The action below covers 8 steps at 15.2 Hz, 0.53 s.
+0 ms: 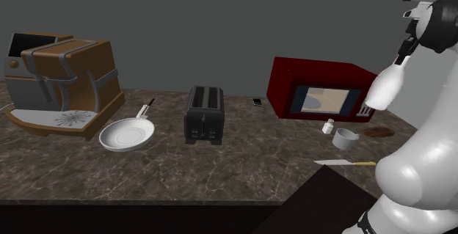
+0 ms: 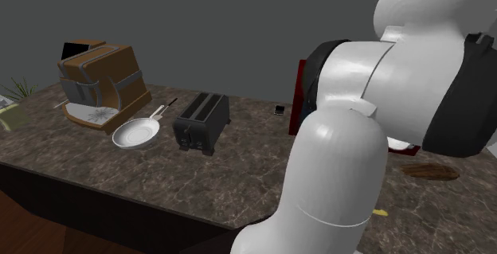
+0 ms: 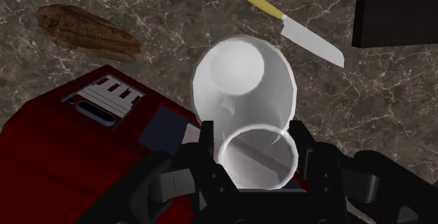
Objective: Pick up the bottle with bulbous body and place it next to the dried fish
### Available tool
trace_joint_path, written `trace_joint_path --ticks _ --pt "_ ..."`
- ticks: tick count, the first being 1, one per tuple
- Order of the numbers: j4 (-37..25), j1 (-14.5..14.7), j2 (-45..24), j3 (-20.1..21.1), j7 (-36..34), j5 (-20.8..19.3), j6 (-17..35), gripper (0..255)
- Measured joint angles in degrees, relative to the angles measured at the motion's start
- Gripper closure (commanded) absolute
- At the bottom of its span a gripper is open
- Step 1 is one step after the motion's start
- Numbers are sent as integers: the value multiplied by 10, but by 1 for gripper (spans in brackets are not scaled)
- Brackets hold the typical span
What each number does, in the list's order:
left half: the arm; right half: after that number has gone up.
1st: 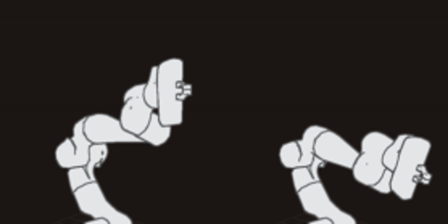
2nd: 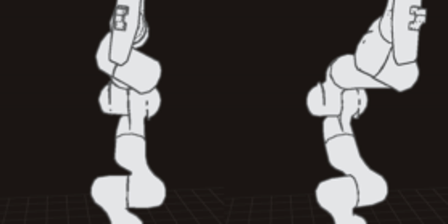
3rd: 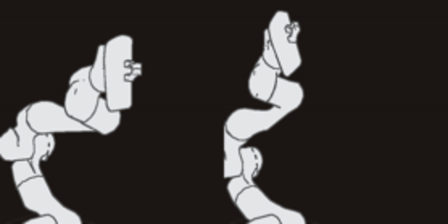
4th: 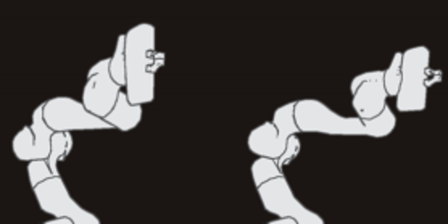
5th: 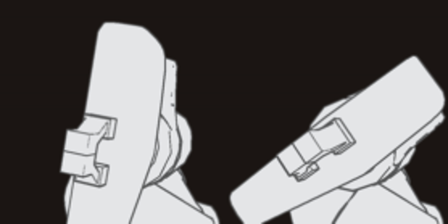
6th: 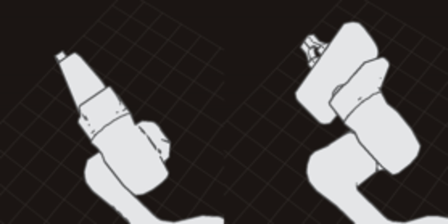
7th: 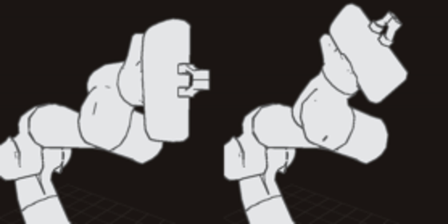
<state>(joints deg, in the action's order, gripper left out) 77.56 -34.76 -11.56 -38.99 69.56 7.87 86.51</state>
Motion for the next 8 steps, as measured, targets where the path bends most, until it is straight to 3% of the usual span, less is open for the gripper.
trace_joint_path --ticks 5,7,8 --pt "-129 -88 -77 -18 76 54 -69 255" --pt "-202 -138 -120 -20 103 84 -105 255" --pt "-261 -177 -153 -17 117 106 -134 255"
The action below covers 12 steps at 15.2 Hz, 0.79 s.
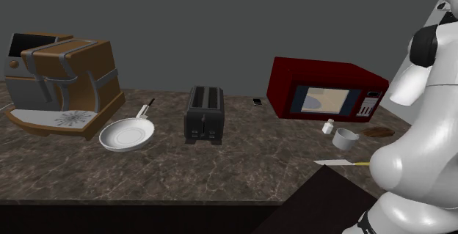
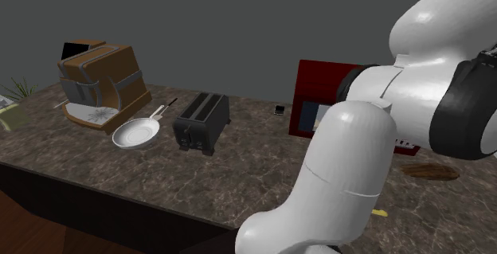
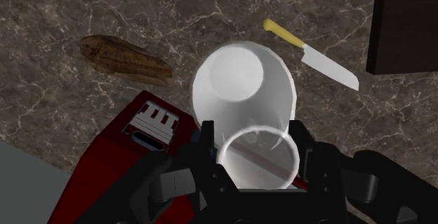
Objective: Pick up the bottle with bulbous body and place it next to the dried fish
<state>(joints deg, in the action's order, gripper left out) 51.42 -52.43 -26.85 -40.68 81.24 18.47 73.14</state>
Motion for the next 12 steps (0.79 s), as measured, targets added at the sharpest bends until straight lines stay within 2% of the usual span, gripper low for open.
trace_joint_path --ticks 1,2,5,9,12 --pt "-63 -38 -32 6 6 21 -31 255" --pt "-60 -40 -31 5 12 22 -31 255" --pt "-17 -26 -19 0 18 12 -2 255" --pt "77 14 17 -8 21 -12 54 255" --pt "127 33 35 -11 21 -24 88 255"
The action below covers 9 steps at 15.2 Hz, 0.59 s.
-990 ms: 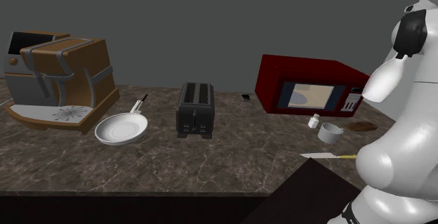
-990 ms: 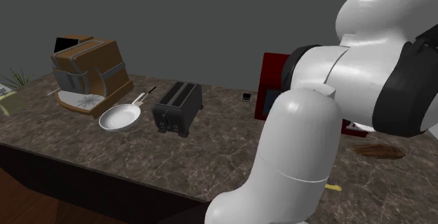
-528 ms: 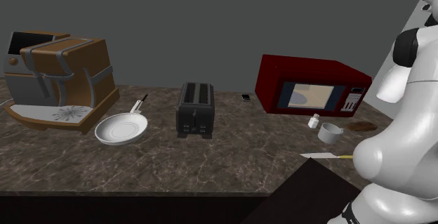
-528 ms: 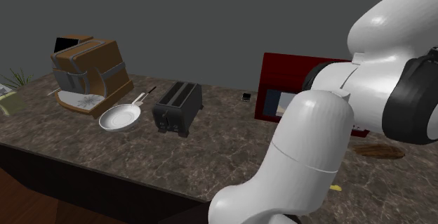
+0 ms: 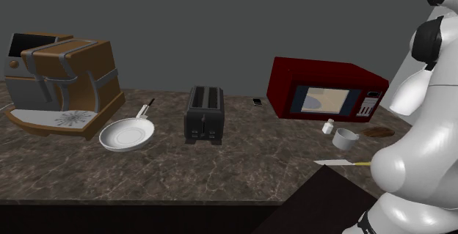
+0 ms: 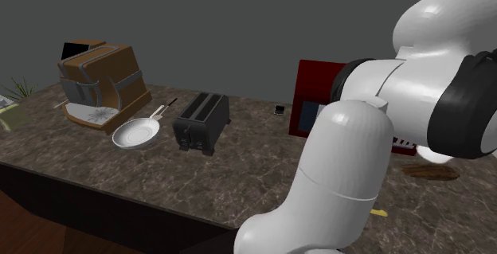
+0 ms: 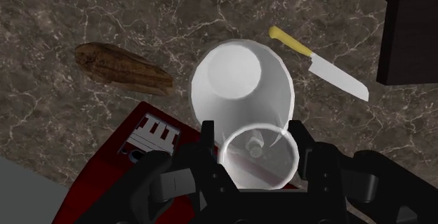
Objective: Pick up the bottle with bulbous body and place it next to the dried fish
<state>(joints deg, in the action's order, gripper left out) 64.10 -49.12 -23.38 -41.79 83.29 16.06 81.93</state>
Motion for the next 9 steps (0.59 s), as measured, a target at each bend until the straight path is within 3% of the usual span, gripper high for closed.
trace_joint_path --ticks 9 --pt "111 34 28 -2 -3 -19 86 255"
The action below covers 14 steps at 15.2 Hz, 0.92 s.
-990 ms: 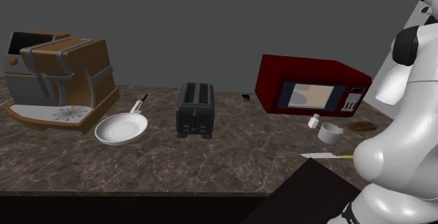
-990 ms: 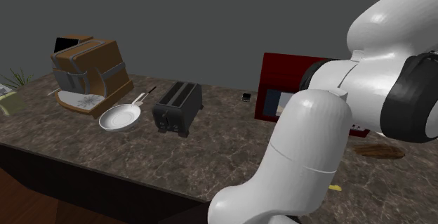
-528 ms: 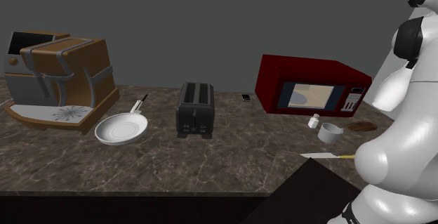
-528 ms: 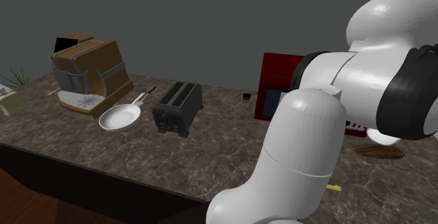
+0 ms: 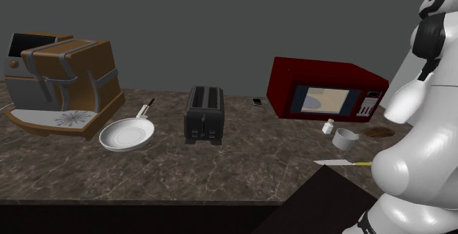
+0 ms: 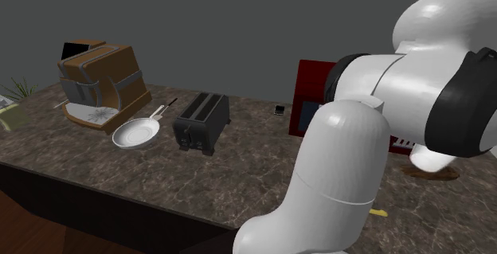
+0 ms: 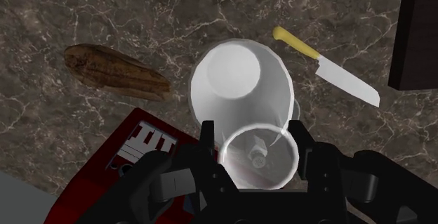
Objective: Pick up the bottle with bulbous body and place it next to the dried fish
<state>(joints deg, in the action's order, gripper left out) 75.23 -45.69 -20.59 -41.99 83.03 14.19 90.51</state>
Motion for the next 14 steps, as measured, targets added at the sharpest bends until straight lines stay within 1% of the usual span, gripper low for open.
trace_joint_path --ticks 9,14 --pt "93 19 15 0 2 -8 79 255" --pt "127 22 12 2 5 -5 115 255"
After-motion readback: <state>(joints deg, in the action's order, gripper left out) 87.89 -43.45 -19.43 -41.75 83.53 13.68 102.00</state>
